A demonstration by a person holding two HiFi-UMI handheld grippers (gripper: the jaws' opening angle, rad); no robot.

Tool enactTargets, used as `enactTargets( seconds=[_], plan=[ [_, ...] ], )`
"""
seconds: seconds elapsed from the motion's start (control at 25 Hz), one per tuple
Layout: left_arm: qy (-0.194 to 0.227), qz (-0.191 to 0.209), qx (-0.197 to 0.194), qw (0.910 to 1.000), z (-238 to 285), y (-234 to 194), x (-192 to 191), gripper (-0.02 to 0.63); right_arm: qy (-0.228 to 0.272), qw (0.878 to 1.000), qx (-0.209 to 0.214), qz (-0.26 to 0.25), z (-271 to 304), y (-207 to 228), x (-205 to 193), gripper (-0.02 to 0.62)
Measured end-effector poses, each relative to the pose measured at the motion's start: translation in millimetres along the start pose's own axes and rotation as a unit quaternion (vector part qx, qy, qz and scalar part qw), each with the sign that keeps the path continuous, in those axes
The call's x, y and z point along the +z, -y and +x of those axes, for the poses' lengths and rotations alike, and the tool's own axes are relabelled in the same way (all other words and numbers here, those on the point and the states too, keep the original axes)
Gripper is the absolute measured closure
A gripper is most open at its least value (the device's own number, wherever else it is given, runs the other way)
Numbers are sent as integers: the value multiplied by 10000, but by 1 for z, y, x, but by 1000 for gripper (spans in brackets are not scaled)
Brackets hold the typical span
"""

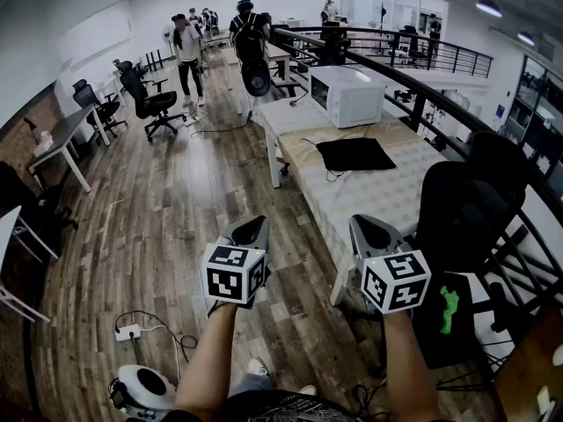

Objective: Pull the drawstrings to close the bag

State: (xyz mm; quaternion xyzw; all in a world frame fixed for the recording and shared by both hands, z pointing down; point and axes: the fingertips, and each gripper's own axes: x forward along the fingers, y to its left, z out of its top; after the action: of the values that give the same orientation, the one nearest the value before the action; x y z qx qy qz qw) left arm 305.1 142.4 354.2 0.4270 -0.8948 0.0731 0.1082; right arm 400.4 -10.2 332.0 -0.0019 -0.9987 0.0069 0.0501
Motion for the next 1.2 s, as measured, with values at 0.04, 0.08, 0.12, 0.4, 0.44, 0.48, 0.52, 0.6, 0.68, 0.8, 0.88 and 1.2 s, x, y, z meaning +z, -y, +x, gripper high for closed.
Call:
enactTargets(
  seconds=[0.04, 0.08, 0.12, 0.4, 0.44, 0.48, 0.52, 0.6, 0.68, 0.8, 0.88, 1.2],
  plan=[
    [0, 9, 3, 10000, 1, 1, 0, 577, 19, 10000, 0, -3, 1, 0, 0, 575],
    [1, 20, 7, 10000, 2, 1, 0, 577, 35, 10000, -1, -4, 1, 0, -1, 575],
    [0, 39, 16, 10000, 3, 1, 0, 577, 43, 10000, -5, -3, 2, 1, -1, 574],
    [58, -4, 140, 9999, 18, -12, 2, 575, 25, 10000, -14, 76, 20, 5, -4, 574],
    [59, -20, 130, 9999, 21, -16, 1, 575, 19, 10000, -2, 83, 26, 4, -4, 574],
    [54, -14, 115, 9999, 26, -21, 1, 575, 13, 10000, 11, 92, 33, 2, -5, 572],
    [52, -3, 92, 9999, 31, -26, 1, 575, 7, 9999, 19, 98, 41, 1, -5, 572],
    [56, -17, 22, 10000, 43, -39, 1, 575, -8, 10000, 5, 88, 58, 0, -5, 572],
    [51, -52, -27, 10000, 57, -56, 1, 574, -21, 10000, -30, 79, 78, -1, -4, 571],
    [33, -92, -74, 9999, 79, -86, 2, 572, -61, 9999, -86, 99, 111, -4, -4, 558],
    [9, -100, -117, 9999, 93, -106, 5, 568, -105, 9998, -110, 118, 136, -7, -3, 533],
    [-69, -94, -223, 9997, 135, -194, 16, 504, -229, 9995, -188, 136, 227, -28, 6, 507]
  ],
)
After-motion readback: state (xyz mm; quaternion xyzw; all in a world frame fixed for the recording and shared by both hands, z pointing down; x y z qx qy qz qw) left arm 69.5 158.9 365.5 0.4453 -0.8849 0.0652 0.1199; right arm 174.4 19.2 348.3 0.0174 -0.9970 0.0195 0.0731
